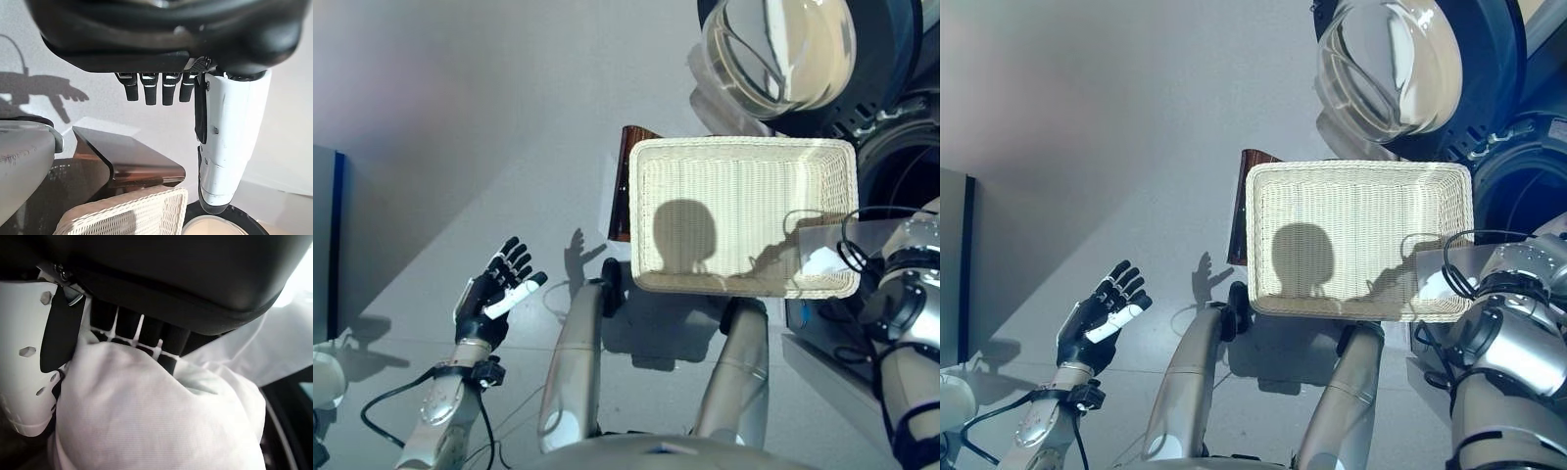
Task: Pick up the clothes and place them into the washing machine
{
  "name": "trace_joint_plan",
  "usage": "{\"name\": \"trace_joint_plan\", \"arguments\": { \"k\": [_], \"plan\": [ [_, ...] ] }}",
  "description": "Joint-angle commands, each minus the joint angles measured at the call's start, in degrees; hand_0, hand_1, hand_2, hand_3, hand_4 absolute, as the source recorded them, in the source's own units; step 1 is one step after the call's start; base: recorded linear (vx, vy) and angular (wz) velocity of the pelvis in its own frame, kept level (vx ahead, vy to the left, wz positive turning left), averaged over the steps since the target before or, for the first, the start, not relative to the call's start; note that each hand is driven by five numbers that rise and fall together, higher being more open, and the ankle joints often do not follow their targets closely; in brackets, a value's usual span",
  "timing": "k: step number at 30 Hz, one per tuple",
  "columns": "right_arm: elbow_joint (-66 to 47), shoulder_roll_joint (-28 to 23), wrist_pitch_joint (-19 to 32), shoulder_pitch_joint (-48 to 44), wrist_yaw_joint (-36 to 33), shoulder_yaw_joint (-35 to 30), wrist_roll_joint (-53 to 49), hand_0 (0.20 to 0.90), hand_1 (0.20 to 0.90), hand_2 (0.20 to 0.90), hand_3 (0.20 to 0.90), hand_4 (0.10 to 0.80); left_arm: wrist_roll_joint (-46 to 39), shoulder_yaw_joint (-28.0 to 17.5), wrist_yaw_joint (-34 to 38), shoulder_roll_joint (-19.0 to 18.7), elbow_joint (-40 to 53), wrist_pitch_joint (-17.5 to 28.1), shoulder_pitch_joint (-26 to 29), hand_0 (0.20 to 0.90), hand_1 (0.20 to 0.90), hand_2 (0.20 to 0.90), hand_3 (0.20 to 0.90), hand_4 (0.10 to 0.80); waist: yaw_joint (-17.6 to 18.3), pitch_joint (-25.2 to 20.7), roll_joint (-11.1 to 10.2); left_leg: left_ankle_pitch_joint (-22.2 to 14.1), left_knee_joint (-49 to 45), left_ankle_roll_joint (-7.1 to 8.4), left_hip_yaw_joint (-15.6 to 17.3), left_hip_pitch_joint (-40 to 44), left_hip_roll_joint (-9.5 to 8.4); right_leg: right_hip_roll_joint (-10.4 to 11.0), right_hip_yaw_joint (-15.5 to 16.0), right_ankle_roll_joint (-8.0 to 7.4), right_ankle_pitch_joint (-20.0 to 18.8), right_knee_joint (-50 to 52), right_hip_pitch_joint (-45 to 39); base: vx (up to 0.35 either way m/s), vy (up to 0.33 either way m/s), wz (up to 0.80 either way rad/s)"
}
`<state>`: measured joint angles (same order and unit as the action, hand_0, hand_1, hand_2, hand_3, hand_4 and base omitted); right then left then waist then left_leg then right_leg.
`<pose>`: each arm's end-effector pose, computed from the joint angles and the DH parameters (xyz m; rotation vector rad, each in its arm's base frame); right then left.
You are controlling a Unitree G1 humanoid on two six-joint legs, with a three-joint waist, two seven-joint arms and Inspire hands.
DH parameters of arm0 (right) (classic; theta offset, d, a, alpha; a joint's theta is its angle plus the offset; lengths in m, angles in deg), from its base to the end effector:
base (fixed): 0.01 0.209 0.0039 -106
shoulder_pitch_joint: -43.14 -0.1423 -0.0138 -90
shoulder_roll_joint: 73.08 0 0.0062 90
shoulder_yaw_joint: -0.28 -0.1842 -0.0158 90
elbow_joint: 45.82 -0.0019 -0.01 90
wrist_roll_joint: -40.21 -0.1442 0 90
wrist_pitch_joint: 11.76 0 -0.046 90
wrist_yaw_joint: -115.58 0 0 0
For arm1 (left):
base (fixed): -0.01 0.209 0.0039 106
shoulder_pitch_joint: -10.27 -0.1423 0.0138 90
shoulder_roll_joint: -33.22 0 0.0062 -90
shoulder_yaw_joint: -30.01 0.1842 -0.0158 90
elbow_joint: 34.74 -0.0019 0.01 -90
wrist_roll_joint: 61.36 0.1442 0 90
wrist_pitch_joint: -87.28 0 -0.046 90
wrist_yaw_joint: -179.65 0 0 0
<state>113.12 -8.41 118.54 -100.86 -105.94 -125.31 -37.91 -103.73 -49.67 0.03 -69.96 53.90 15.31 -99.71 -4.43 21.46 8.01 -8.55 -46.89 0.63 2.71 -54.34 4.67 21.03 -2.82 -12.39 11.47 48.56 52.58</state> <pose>0.2729 -0.3867 0.1735 1.5519 -0.5887 -1.6245 0.1254 0.2315 0.0066 -0.2481 0.1343 0.0482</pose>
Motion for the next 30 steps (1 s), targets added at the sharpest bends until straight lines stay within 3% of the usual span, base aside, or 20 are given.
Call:
{"name": "trace_joint_plan", "arguments": {
  "k": [1, 7, 13, 18, 19, 22, 25, 30],
  "plan": [
    [-3.0, -4.9, 7.9, 1.2, 1.6, 4.0, 4.3, 0.9, 0.9, 0.9, 0.9, 0.8, -1.4, -2.4, 0.6, -2.8, 4.0, 3.6, -2.1, 0.9, 0.9, 0.9, 0.9, 0.8, 0.7, -3.8, 0.5, 2.0, 5.8, 5.21, -3.6, 0.4, 3.87, -0.9, 1.0, 3.54, -1.0, 0.5, 1.9, -0.004, 0.009, -0.09],
    [-4.6, -2.9, 8.1, 1.1, 1.8, 4.7, 4.6, 0.9, 0.9, 0.9, 0.9, 0.8, -1.4, -2.3, 1.0, -3.0, 4.0, 3.5, -2.0, 0.9, 0.9, 0.9, 0.9, 0.8, 0.8, -3.7, 0.2, 2.0, 5.7, 5.2, -3.5, 0.5, 3.96, -1.1, 0.9, 3.59, -1.2, 0.3, 1.6, 0.001, 0.004, -0.03],
    [1.2, -4.0, 2.6, 1.3, 0.0, 5.8, 5.9, 0.9, 0.9, 0.9, 0.9, 0.8, -0.9, -2.4, 0.6, -3.8, 3.5, 2.8, -2.4, 0.9, 0.9, 0.9, 0.9, 0.8, 0.6, -3.6, -0.1, 1.9, 5.6, 5.16, -3.4, 0.7, 3.88, -0.9, 1.0, 3.6, -1.2, 0.1, 1.0, 0.012, -0.001, 0.0],
    [2.0, -2.1, -0.3, 1.6, 0.8, 7.8, 7.2, 0.9, 0.9, 0.9, 0.9, 0.8, -0.8, -2.5, 0.4, -3.9, 3.6, 2.5, -2.7, 0.9, 0.9, 0.9, 0.9, 0.8, 0.4, -3.6, -0.5, 0.6, 5.0, 5.26, -3.4, 1.2, 3.94, -1.0, 1.0, 3.38, -0.2, 0.4, 0.3, 0.013, -0.001, 0.0],
    [2.5, -0.7, -2.9, 1.8, 1.4, 10.3, 9.5, 0.9, 0.9, 0.9, 0.9, 0.8, -0.7, -2.6, 0.3, -4.0, 3.7, 2.7, -3.0, 0.9, 0.9, 0.9, 0.9, 0.8, 0.2, -3.0, -0.6, 2.0, 5.2, 4.99, -3.3, 0.8, 3.81, -1.0, 1.1, 3.69, -1.6, -0.1, 0.8, 0.0, 0.0, 0.0],
    [1.3, 3.1, -5.2, 3.0, 1.8, 13.6, 14.2, 0.9, 0.9, 0.9, 0.9, 0.8, -0.6, -2.6, 0.3, -3.9, 3.9, 2.9, -3.4, 0.9, 0.9, 0.9, 0.9, 0.8, 0.2, -2.6, -0.9, 0.7, 4.8, 5.13, -3.1, 1.2, 3.89, -1.2, 0.9, 3.64, -0.7, 0.2, 0.4, -0.023, 0.016, -0.05],
    [-1.4, 7.4, -7.6, 5.1, 2.1, 17.1, 20.4, 0.9, 0.9, 0.9, 0.9, 0.8, -0.3, -2.7, 0.6, -3.5, 3.6, 3.1, -3.7, 0.9, 0.9, 0.9, 0.9, 0.8, 0.5, -1.8, -1.3, 2.1, 4.7, 4.85, -2.9, 0.8, 3.87, -1.5, 0.6, 4.06, -2.2, -0.3, 0.9, -0.058, 0.022, -0.12],
    [-5.0, 11.8, -13.8, 9.8, 1.8, 23.7, 35.2, 0.9, 0.9, 0.9, 0.9, 0.8, 0.2, -3.1, 0.4, -2.8, 3.0, 4.6, -4.2, 0.9, 0.9, 0.9, 0.9, 0.8, 0.9, -1.1, -1.8, 0.6, 3.8, 5.18, -2.8, 1.2, 4.18, -1.6, 0.6, 3.96, -1.0, 0.3, 0.3, 0.02, 0.002, -0.08]
  ]
}}
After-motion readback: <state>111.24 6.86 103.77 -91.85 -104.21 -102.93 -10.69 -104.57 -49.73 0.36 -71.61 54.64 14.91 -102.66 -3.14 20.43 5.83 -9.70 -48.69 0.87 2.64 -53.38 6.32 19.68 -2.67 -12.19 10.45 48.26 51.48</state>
